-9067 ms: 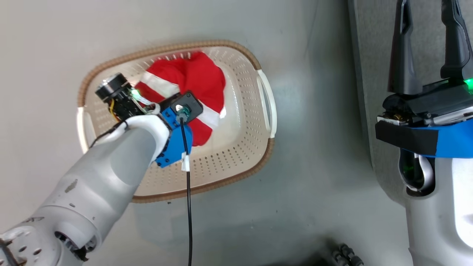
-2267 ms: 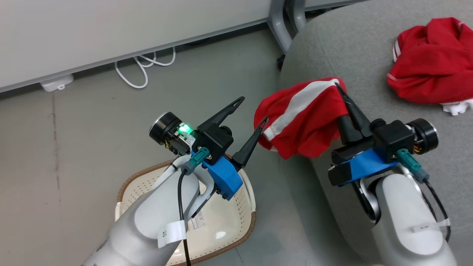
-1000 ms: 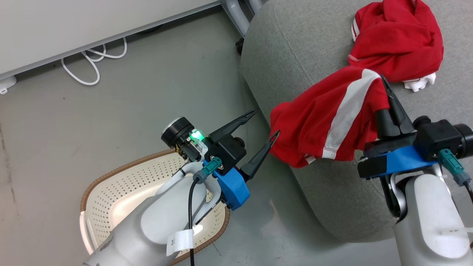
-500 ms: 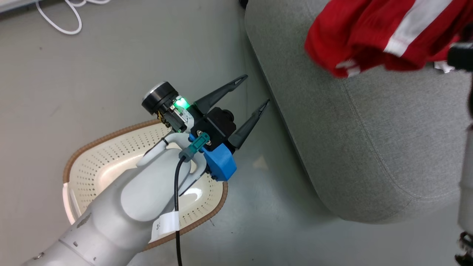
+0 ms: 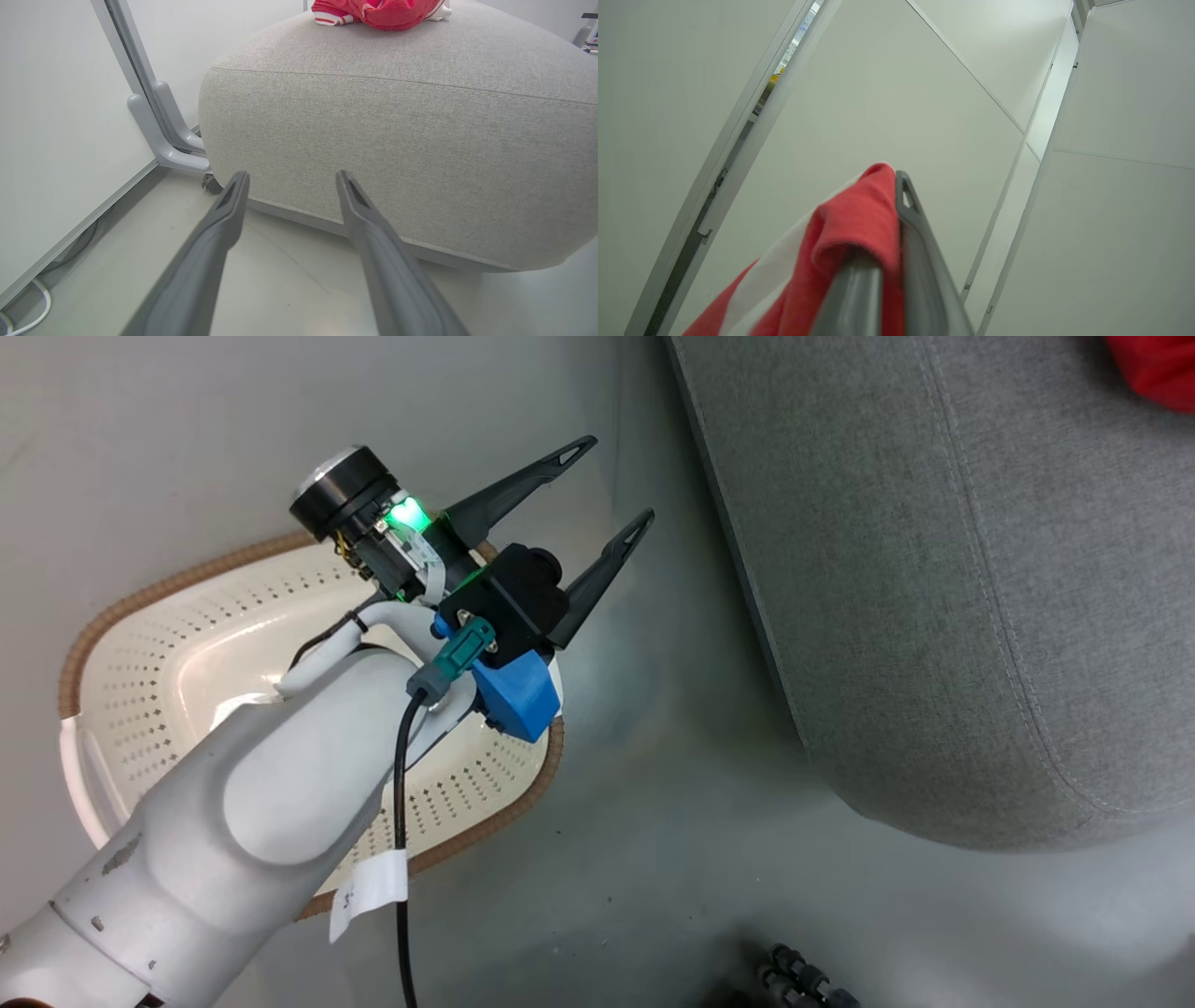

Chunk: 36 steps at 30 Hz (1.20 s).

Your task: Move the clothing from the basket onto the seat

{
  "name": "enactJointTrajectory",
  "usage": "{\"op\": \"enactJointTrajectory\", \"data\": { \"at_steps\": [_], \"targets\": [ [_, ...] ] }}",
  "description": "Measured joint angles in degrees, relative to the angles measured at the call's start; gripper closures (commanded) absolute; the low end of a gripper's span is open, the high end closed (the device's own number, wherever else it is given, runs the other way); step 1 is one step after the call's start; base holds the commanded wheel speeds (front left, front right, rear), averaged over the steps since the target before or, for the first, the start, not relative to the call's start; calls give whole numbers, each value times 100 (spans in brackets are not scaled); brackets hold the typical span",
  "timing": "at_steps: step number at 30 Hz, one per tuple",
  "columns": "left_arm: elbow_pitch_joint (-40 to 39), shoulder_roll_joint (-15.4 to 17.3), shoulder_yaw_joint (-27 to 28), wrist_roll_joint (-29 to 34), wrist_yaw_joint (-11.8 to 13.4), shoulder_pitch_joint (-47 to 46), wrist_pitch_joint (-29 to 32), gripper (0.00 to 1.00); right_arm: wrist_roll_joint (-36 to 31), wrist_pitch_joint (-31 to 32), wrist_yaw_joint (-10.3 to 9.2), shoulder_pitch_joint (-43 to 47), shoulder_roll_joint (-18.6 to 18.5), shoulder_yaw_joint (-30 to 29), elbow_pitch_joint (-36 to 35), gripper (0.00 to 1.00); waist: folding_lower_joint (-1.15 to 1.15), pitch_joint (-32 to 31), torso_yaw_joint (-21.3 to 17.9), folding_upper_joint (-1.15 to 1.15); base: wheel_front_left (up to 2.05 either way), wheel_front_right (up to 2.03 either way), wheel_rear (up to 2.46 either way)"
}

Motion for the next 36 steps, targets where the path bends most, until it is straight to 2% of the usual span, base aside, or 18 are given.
{"op": "enactJointTrajectory", "data": {
  "at_steps": [6,19,26,28,29,36],
  "targets": [
    [-335,178,-30,51,4,-60,141,0,-38,0,0,264,-55,-371,478,100,0,399,-94,0,0,0,0],
    [-593,293,-63,43,33,-171,255,0,-559,0,0,1008,788,-780,1372,100,0,678,-42,0,0,0,0],
    [-589,311,-92,24,75,-173,223,0,-684,0,0,1114,967,-940,1536,100,0,668,2,0,0,0,0],
    [-554,312,-94,-8,97,-170,192,0,-684,0,0,1209,987,-946,1513,44,0,619,1,0,0,0,0],
    [-533,304,-93,-18,110,-162,168,0,-684,0,0,1283,1000,-958,1484,0,0,585,4,0,0,0,0],
    [-303,98,-115,-153,202,14,-112,0,-675,0,0,2102,1065,-961,1370,0,-1,165,62,0,0,0,0]
  ]
}}
